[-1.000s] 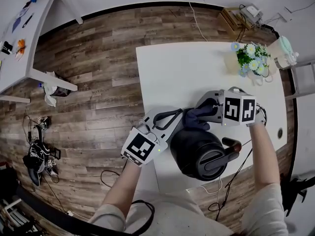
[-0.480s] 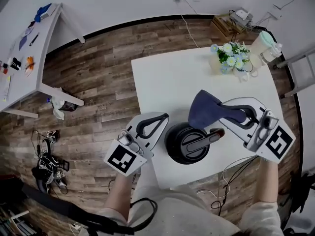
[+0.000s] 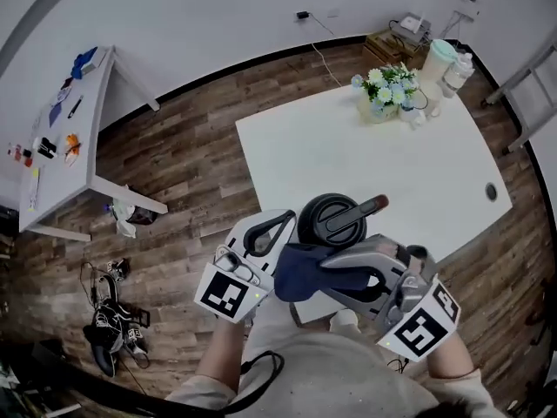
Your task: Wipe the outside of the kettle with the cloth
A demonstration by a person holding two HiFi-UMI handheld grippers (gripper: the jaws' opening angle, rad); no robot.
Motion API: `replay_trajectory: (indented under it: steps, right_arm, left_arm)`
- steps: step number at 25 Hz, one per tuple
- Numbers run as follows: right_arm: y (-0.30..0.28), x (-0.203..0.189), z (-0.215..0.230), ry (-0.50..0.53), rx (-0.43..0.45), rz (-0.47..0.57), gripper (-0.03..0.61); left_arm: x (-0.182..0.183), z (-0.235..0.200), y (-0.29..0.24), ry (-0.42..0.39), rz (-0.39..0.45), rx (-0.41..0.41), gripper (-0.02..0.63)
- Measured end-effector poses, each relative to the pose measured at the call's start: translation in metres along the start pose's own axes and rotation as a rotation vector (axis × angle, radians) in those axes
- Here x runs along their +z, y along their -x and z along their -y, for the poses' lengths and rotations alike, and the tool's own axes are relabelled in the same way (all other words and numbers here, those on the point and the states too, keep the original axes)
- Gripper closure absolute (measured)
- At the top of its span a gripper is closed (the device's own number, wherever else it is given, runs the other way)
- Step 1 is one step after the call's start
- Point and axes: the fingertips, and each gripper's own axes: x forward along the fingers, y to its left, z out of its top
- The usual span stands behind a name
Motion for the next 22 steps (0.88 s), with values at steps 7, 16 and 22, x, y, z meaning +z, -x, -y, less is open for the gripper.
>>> replay_trajectory:
  steps: [7,16,22]
  right_arm:
    - [0.011,-0.052,-0.002,-0.095,-0.193,-0.225,0.514]
    - [0.067,-0.092,0.03,-0.236,-0.46,-0.278,0.514]
    - [0.103,-0.11,0.077,-0.361,-0.738,-0.239,0.514]
  left_arm:
    - [-0.002,-0.024,0.02,-0.019,-0.065,-0.142,0.611]
    - [-0.008,-0.007,0.01,0.022,-0.015,-0.207,0.611]
    - [-0.014,0.0,-0.001,0.09,0.001,-0.188,0.611]
